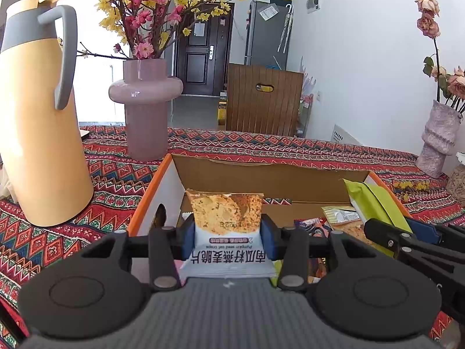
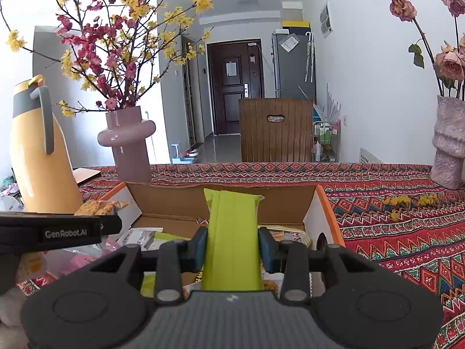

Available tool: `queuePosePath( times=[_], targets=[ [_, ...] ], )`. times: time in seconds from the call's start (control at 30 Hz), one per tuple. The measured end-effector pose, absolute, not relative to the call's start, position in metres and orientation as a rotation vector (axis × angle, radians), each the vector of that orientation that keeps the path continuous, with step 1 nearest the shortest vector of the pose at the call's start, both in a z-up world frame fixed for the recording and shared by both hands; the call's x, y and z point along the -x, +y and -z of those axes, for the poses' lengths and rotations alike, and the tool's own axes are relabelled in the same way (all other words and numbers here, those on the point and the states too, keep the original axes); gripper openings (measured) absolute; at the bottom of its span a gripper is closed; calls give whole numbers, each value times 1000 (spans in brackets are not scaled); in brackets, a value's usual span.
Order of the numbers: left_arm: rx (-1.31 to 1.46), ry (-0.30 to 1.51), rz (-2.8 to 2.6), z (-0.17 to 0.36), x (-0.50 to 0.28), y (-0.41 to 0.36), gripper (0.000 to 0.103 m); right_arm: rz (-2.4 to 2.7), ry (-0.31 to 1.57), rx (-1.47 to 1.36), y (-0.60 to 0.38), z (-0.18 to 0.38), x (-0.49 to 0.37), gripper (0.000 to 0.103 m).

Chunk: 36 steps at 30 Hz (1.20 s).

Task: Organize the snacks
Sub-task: 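Carry both snacks into the box and open both grippers, then move both grippers back toward the remaining snacks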

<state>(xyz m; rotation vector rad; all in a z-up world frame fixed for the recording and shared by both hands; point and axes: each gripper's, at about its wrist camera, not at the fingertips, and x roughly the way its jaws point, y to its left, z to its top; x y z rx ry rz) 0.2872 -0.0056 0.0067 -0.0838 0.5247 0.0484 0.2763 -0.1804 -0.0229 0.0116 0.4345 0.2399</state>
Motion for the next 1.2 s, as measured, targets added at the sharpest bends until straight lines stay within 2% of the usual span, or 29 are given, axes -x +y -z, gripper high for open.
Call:
queuePosePath(
  times=[0.03, 0.07, 0.1, 0.13, 0.17, 0.2, 0.27, 0.33, 0.37, 0.97, 1.2],
  targets=[
    [86, 516, -49, -7, -286, -5, 53, -236, 431, -16, -181, 23, -275, 36],
    [89, 507, -50, -8, -284, -4, 63, -234, 427, -21, -182, 22, -274, 37],
    [93, 495, -56, -9, -282, -3, 72, -231, 425, -27, -184, 22, -273, 47],
    [97, 481, -71, -10, -280, -2, 91, -227, 421, -33, -185, 22, -272, 55],
    [99, 467, -91, -12, -277, -1, 103, -222, 418, -37, -186, 22, -271, 72],
    [101, 453, -100, -12, -275, 0, 103, -215, 414, -39, -187, 21, -270, 82],
    [111, 438, -94, -16, -271, 2, 103, -209, 407, -43, -188, 20, -268, 89],
    [119, 431, -94, -17, -269, 4, 103, -205, 403, -49, -189, 20, -267, 101],
    [119, 430, -96, -18, -269, 5, 103, -202, 400, -51, -190, 20, -267, 103],
    [110, 337, -109, -48, -233, -5, 103, -206, 347, -29, -188, -1, -246, 103],
    [108, 364, -106, -48, -213, -3, 103, -224, 345, -10, -188, -7, -218, 103]
  ],
)
